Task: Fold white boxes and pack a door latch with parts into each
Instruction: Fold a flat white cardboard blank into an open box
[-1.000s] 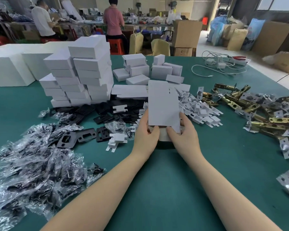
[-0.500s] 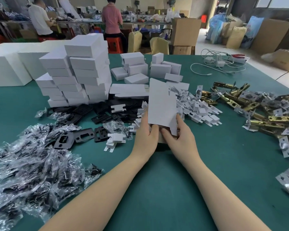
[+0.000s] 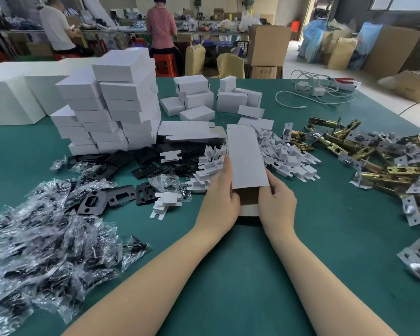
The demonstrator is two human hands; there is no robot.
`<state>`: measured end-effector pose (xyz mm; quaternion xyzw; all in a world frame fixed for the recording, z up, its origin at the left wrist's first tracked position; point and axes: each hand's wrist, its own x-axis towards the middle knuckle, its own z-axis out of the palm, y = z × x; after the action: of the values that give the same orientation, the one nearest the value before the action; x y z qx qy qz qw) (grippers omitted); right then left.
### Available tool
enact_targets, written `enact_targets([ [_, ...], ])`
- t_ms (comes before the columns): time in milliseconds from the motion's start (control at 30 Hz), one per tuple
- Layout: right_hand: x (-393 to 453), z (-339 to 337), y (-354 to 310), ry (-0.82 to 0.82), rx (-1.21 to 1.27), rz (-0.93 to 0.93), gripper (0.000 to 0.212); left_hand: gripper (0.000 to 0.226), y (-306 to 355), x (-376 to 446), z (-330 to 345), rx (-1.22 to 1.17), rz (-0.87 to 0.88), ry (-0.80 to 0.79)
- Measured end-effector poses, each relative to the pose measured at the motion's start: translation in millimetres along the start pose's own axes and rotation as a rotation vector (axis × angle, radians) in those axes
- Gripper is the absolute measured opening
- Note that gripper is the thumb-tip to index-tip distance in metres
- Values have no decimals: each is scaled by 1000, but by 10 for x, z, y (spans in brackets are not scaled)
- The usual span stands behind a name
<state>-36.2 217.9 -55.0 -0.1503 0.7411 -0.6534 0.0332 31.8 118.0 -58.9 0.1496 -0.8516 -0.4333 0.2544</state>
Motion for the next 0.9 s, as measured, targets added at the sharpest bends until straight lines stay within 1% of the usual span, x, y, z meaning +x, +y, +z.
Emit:
enact_targets([
  [100, 10, -4, -6, 4, 104, 16, 41, 91, 25, -26, 57, 82, 43, -9],
  [233, 30, -14, 13, 29, 176, 33, 37, 81, -16, -6, 74, 109, 35, -64],
  [300, 51, -20, 24, 21, 199, 40, 36, 79, -31, 9, 26, 49, 30, -119],
  [367, 50, -30, 12, -27, 222, 31, 37, 73, -19, -2, -44, -151, 10, -114],
  [433, 44, -28, 11, -124, 220, 8, 37, 43, -43, 17, -102, -385, -34, -27],
  [467, 43, -20, 17, -180, 201, -12, 37, 28, -61, 46, -127, -454, -55, 33],
  [500, 42, -12, 31, -233, 176, -31, 40, 18, -81, 70, -154, -525, -75, 87],
  [533, 48, -14, 42, -294, 160, -48, 44, 17, -98, 90, -175, -606, -109, 130],
  [567, 66, -31, 45, -371, 158, -58, 47, 25, -94, 105, -196, -696, -166, 157],
  [600, 82, -50, 38, -472, 177, -58, 47, 31, -95, 121, -217, -789, -235, 163],
  [667, 111, -105, 26, -653, 199, -41, 39, 33, -114, 143, -250, -890, -322, 152],
  [700, 121, -124, 21, -658, 186, -26, 34, 32, -109, 143, -266, -893, -328, 130],
  [733, 136, -134, 18, -587, 178, -2, 30, 32, -110, 141, -271, -874, -316, 102],
  [767, 152, -137, 15, -468, 181, 43, 29, 35, -108, 131, -273, -845, -285, 63],
  [800, 162, -133, 9, -343, 201, 102, 31, 40, -99, 115, -266, -812, -249, 7],
  [833, 171, -132, 9, -259, 222, 152, 31, 49, -91, 98, -257, -787, -225, -51],
  [900, 188, -145, 9, -217, 208, 204, 30, 66, -101, 94, -255, -757, -227, -119],
])
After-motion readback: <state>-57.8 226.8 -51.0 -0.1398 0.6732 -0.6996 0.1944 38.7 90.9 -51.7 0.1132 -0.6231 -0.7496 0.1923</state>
